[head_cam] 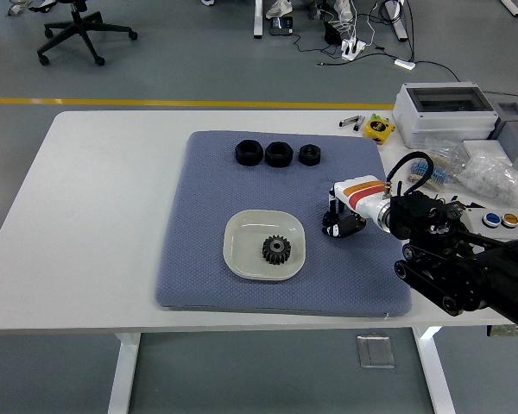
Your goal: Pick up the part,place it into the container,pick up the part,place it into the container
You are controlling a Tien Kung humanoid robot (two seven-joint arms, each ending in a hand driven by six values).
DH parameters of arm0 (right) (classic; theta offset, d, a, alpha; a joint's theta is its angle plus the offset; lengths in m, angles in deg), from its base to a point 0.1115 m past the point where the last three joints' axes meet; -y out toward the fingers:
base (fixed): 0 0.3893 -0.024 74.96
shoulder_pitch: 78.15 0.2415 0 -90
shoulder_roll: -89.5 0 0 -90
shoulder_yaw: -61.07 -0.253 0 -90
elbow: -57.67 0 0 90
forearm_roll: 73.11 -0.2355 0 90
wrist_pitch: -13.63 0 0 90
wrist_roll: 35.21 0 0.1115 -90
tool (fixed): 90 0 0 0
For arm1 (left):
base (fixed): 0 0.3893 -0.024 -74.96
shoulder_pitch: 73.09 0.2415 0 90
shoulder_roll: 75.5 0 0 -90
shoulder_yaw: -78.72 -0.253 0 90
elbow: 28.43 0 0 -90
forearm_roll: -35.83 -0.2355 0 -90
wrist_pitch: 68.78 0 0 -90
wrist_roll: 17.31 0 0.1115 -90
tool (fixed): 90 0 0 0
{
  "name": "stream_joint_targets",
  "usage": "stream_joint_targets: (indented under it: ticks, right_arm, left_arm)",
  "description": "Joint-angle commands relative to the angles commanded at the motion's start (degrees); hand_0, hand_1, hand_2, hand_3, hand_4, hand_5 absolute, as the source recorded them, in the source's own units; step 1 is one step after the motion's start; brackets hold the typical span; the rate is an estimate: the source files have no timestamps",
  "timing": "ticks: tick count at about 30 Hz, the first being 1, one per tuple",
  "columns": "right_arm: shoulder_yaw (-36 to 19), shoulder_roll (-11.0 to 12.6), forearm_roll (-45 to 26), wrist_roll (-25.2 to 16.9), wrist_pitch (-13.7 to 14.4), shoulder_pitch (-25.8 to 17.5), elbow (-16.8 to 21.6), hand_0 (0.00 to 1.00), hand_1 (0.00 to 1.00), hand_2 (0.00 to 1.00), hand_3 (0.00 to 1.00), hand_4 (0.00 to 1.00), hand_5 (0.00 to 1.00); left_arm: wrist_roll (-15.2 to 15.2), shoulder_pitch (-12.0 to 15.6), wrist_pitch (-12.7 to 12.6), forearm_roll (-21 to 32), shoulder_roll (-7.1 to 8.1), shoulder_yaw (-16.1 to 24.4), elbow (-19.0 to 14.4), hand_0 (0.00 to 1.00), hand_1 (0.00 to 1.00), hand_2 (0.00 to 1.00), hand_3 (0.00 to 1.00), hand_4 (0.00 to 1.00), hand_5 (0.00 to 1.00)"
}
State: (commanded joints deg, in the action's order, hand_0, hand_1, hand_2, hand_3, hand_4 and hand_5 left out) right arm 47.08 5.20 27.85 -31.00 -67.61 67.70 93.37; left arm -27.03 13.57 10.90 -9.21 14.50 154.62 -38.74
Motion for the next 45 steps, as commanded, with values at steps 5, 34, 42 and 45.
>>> stream_joint_targets:
  ticks: [5, 34, 42, 45]
  right_arm:
    - [0.2, 0.0, -0.1, -0.2, 0.0, -0.3, -0.2, 0.245, 0.384, 0.479, 0.465, 0.692, 0.532]
    - [-3.2, 3.0, 0.3, 0.2, -1.4, -0.1, 4.3, 0.094, 0.260, 0.383, 0.378, 0.666, 0.521]
    - [-5.9, 5.7, 4.8, 1.1, -2.1, -0.4, 12.5, 0.094, 0.254, 0.383, 0.371, 0.631, 0.522]
    - [-6.1, 6.8, 7.2, 2.2, -2.6, -0.7, 18.2, 0.094, 0.254, 0.383, 0.371, 0.631, 0.522]
  left_arm:
    - [0.1, -0.2, -0.1, 0.4, 0.00, -0.3, 0.0, 0.871, 0.841, 0.860, 0.612, 0.562, 0.683]
    - [0.3, 0.4, 0.0, 0.2, 0.00, 0.2, 0.0, 0.871, 0.842, 0.862, 0.612, 0.562, 0.685]
    - [0.2, 0.8, 0.1, 0.0, 0.00, 0.5, 0.0, 0.871, 0.839, 0.862, 0.611, 0.560, 0.683]
    - [0.2, 1.0, 0.0, -0.1, 0.00, 0.7, 0.0, 0.871, 0.839, 0.862, 0.611, 0.560, 0.683]
